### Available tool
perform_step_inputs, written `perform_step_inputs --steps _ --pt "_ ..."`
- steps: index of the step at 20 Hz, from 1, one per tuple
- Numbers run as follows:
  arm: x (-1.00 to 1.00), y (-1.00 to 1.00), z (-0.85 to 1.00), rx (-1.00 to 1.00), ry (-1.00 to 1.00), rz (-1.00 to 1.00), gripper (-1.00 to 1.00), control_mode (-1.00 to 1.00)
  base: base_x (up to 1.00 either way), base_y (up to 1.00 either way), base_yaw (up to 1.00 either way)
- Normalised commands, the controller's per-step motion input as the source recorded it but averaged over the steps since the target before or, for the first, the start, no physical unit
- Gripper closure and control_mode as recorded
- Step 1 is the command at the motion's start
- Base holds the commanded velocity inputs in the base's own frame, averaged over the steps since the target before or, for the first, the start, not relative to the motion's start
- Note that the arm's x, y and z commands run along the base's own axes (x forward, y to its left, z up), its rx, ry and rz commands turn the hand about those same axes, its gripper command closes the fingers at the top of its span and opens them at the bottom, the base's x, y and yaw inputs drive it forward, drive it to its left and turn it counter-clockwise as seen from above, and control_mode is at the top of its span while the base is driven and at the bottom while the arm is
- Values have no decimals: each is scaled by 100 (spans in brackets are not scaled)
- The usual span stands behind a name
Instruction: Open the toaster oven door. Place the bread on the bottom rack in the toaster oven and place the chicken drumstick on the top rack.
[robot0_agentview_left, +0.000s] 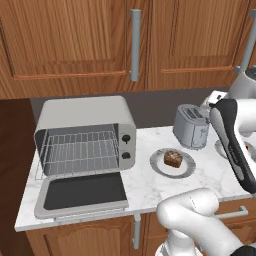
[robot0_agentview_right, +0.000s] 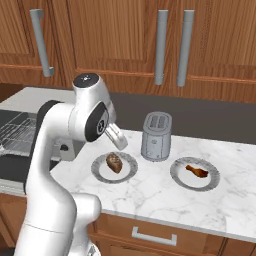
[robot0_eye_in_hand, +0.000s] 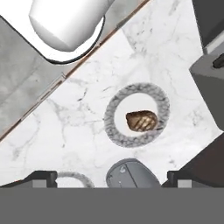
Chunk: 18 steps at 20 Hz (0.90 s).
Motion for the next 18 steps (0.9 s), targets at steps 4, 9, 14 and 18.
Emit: perform_step_inputs --steps 4,9,14,18 --pt "-1 -74 -32 5 0 -39 -100 -100 0 0 0" --pt "0 -80 -36 9 0 -37 -100 -100 0 0 0" --pt "10 -97 -25 15 0 -30 -100 -100 0 0 0" --pt "6 -93 -34 19 0 -18 -100 -100 0 0 0"
